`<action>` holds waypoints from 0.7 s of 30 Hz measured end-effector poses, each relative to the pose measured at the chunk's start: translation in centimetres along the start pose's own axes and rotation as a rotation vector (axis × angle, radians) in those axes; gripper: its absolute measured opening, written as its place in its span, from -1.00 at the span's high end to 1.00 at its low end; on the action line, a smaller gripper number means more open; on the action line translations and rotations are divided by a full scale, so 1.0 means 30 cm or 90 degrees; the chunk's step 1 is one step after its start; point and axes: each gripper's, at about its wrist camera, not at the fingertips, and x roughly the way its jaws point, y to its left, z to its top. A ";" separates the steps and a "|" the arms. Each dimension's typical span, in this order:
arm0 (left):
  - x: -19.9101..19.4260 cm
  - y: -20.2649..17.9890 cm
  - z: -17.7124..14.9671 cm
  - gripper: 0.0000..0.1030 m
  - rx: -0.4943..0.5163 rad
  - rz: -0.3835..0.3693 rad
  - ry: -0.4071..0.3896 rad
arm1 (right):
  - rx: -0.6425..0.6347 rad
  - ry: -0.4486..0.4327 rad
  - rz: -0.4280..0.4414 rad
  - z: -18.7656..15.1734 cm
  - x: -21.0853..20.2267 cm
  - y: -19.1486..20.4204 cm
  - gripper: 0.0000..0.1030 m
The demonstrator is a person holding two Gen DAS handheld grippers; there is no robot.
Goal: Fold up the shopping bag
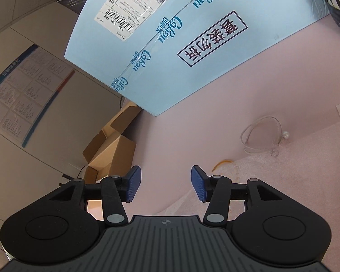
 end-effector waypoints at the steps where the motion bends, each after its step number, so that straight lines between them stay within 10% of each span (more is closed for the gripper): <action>1: 0.001 -0.002 0.000 0.98 0.003 0.002 -0.001 | -0.010 0.015 0.007 -0.028 -0.022 0.013 0.05; 11: 0.002 -0.013 -0.010 0.98 0.013 0.017 -0.012 | -0.096 0.190 0.007 -0.190 0.137 0.131 0.04; 21: -0.001 -0.008 -0.010 0.98 0.005 0.013 -0.014 | -0.124 0.089 -0.017 0.001 0.394 0.195 -0.15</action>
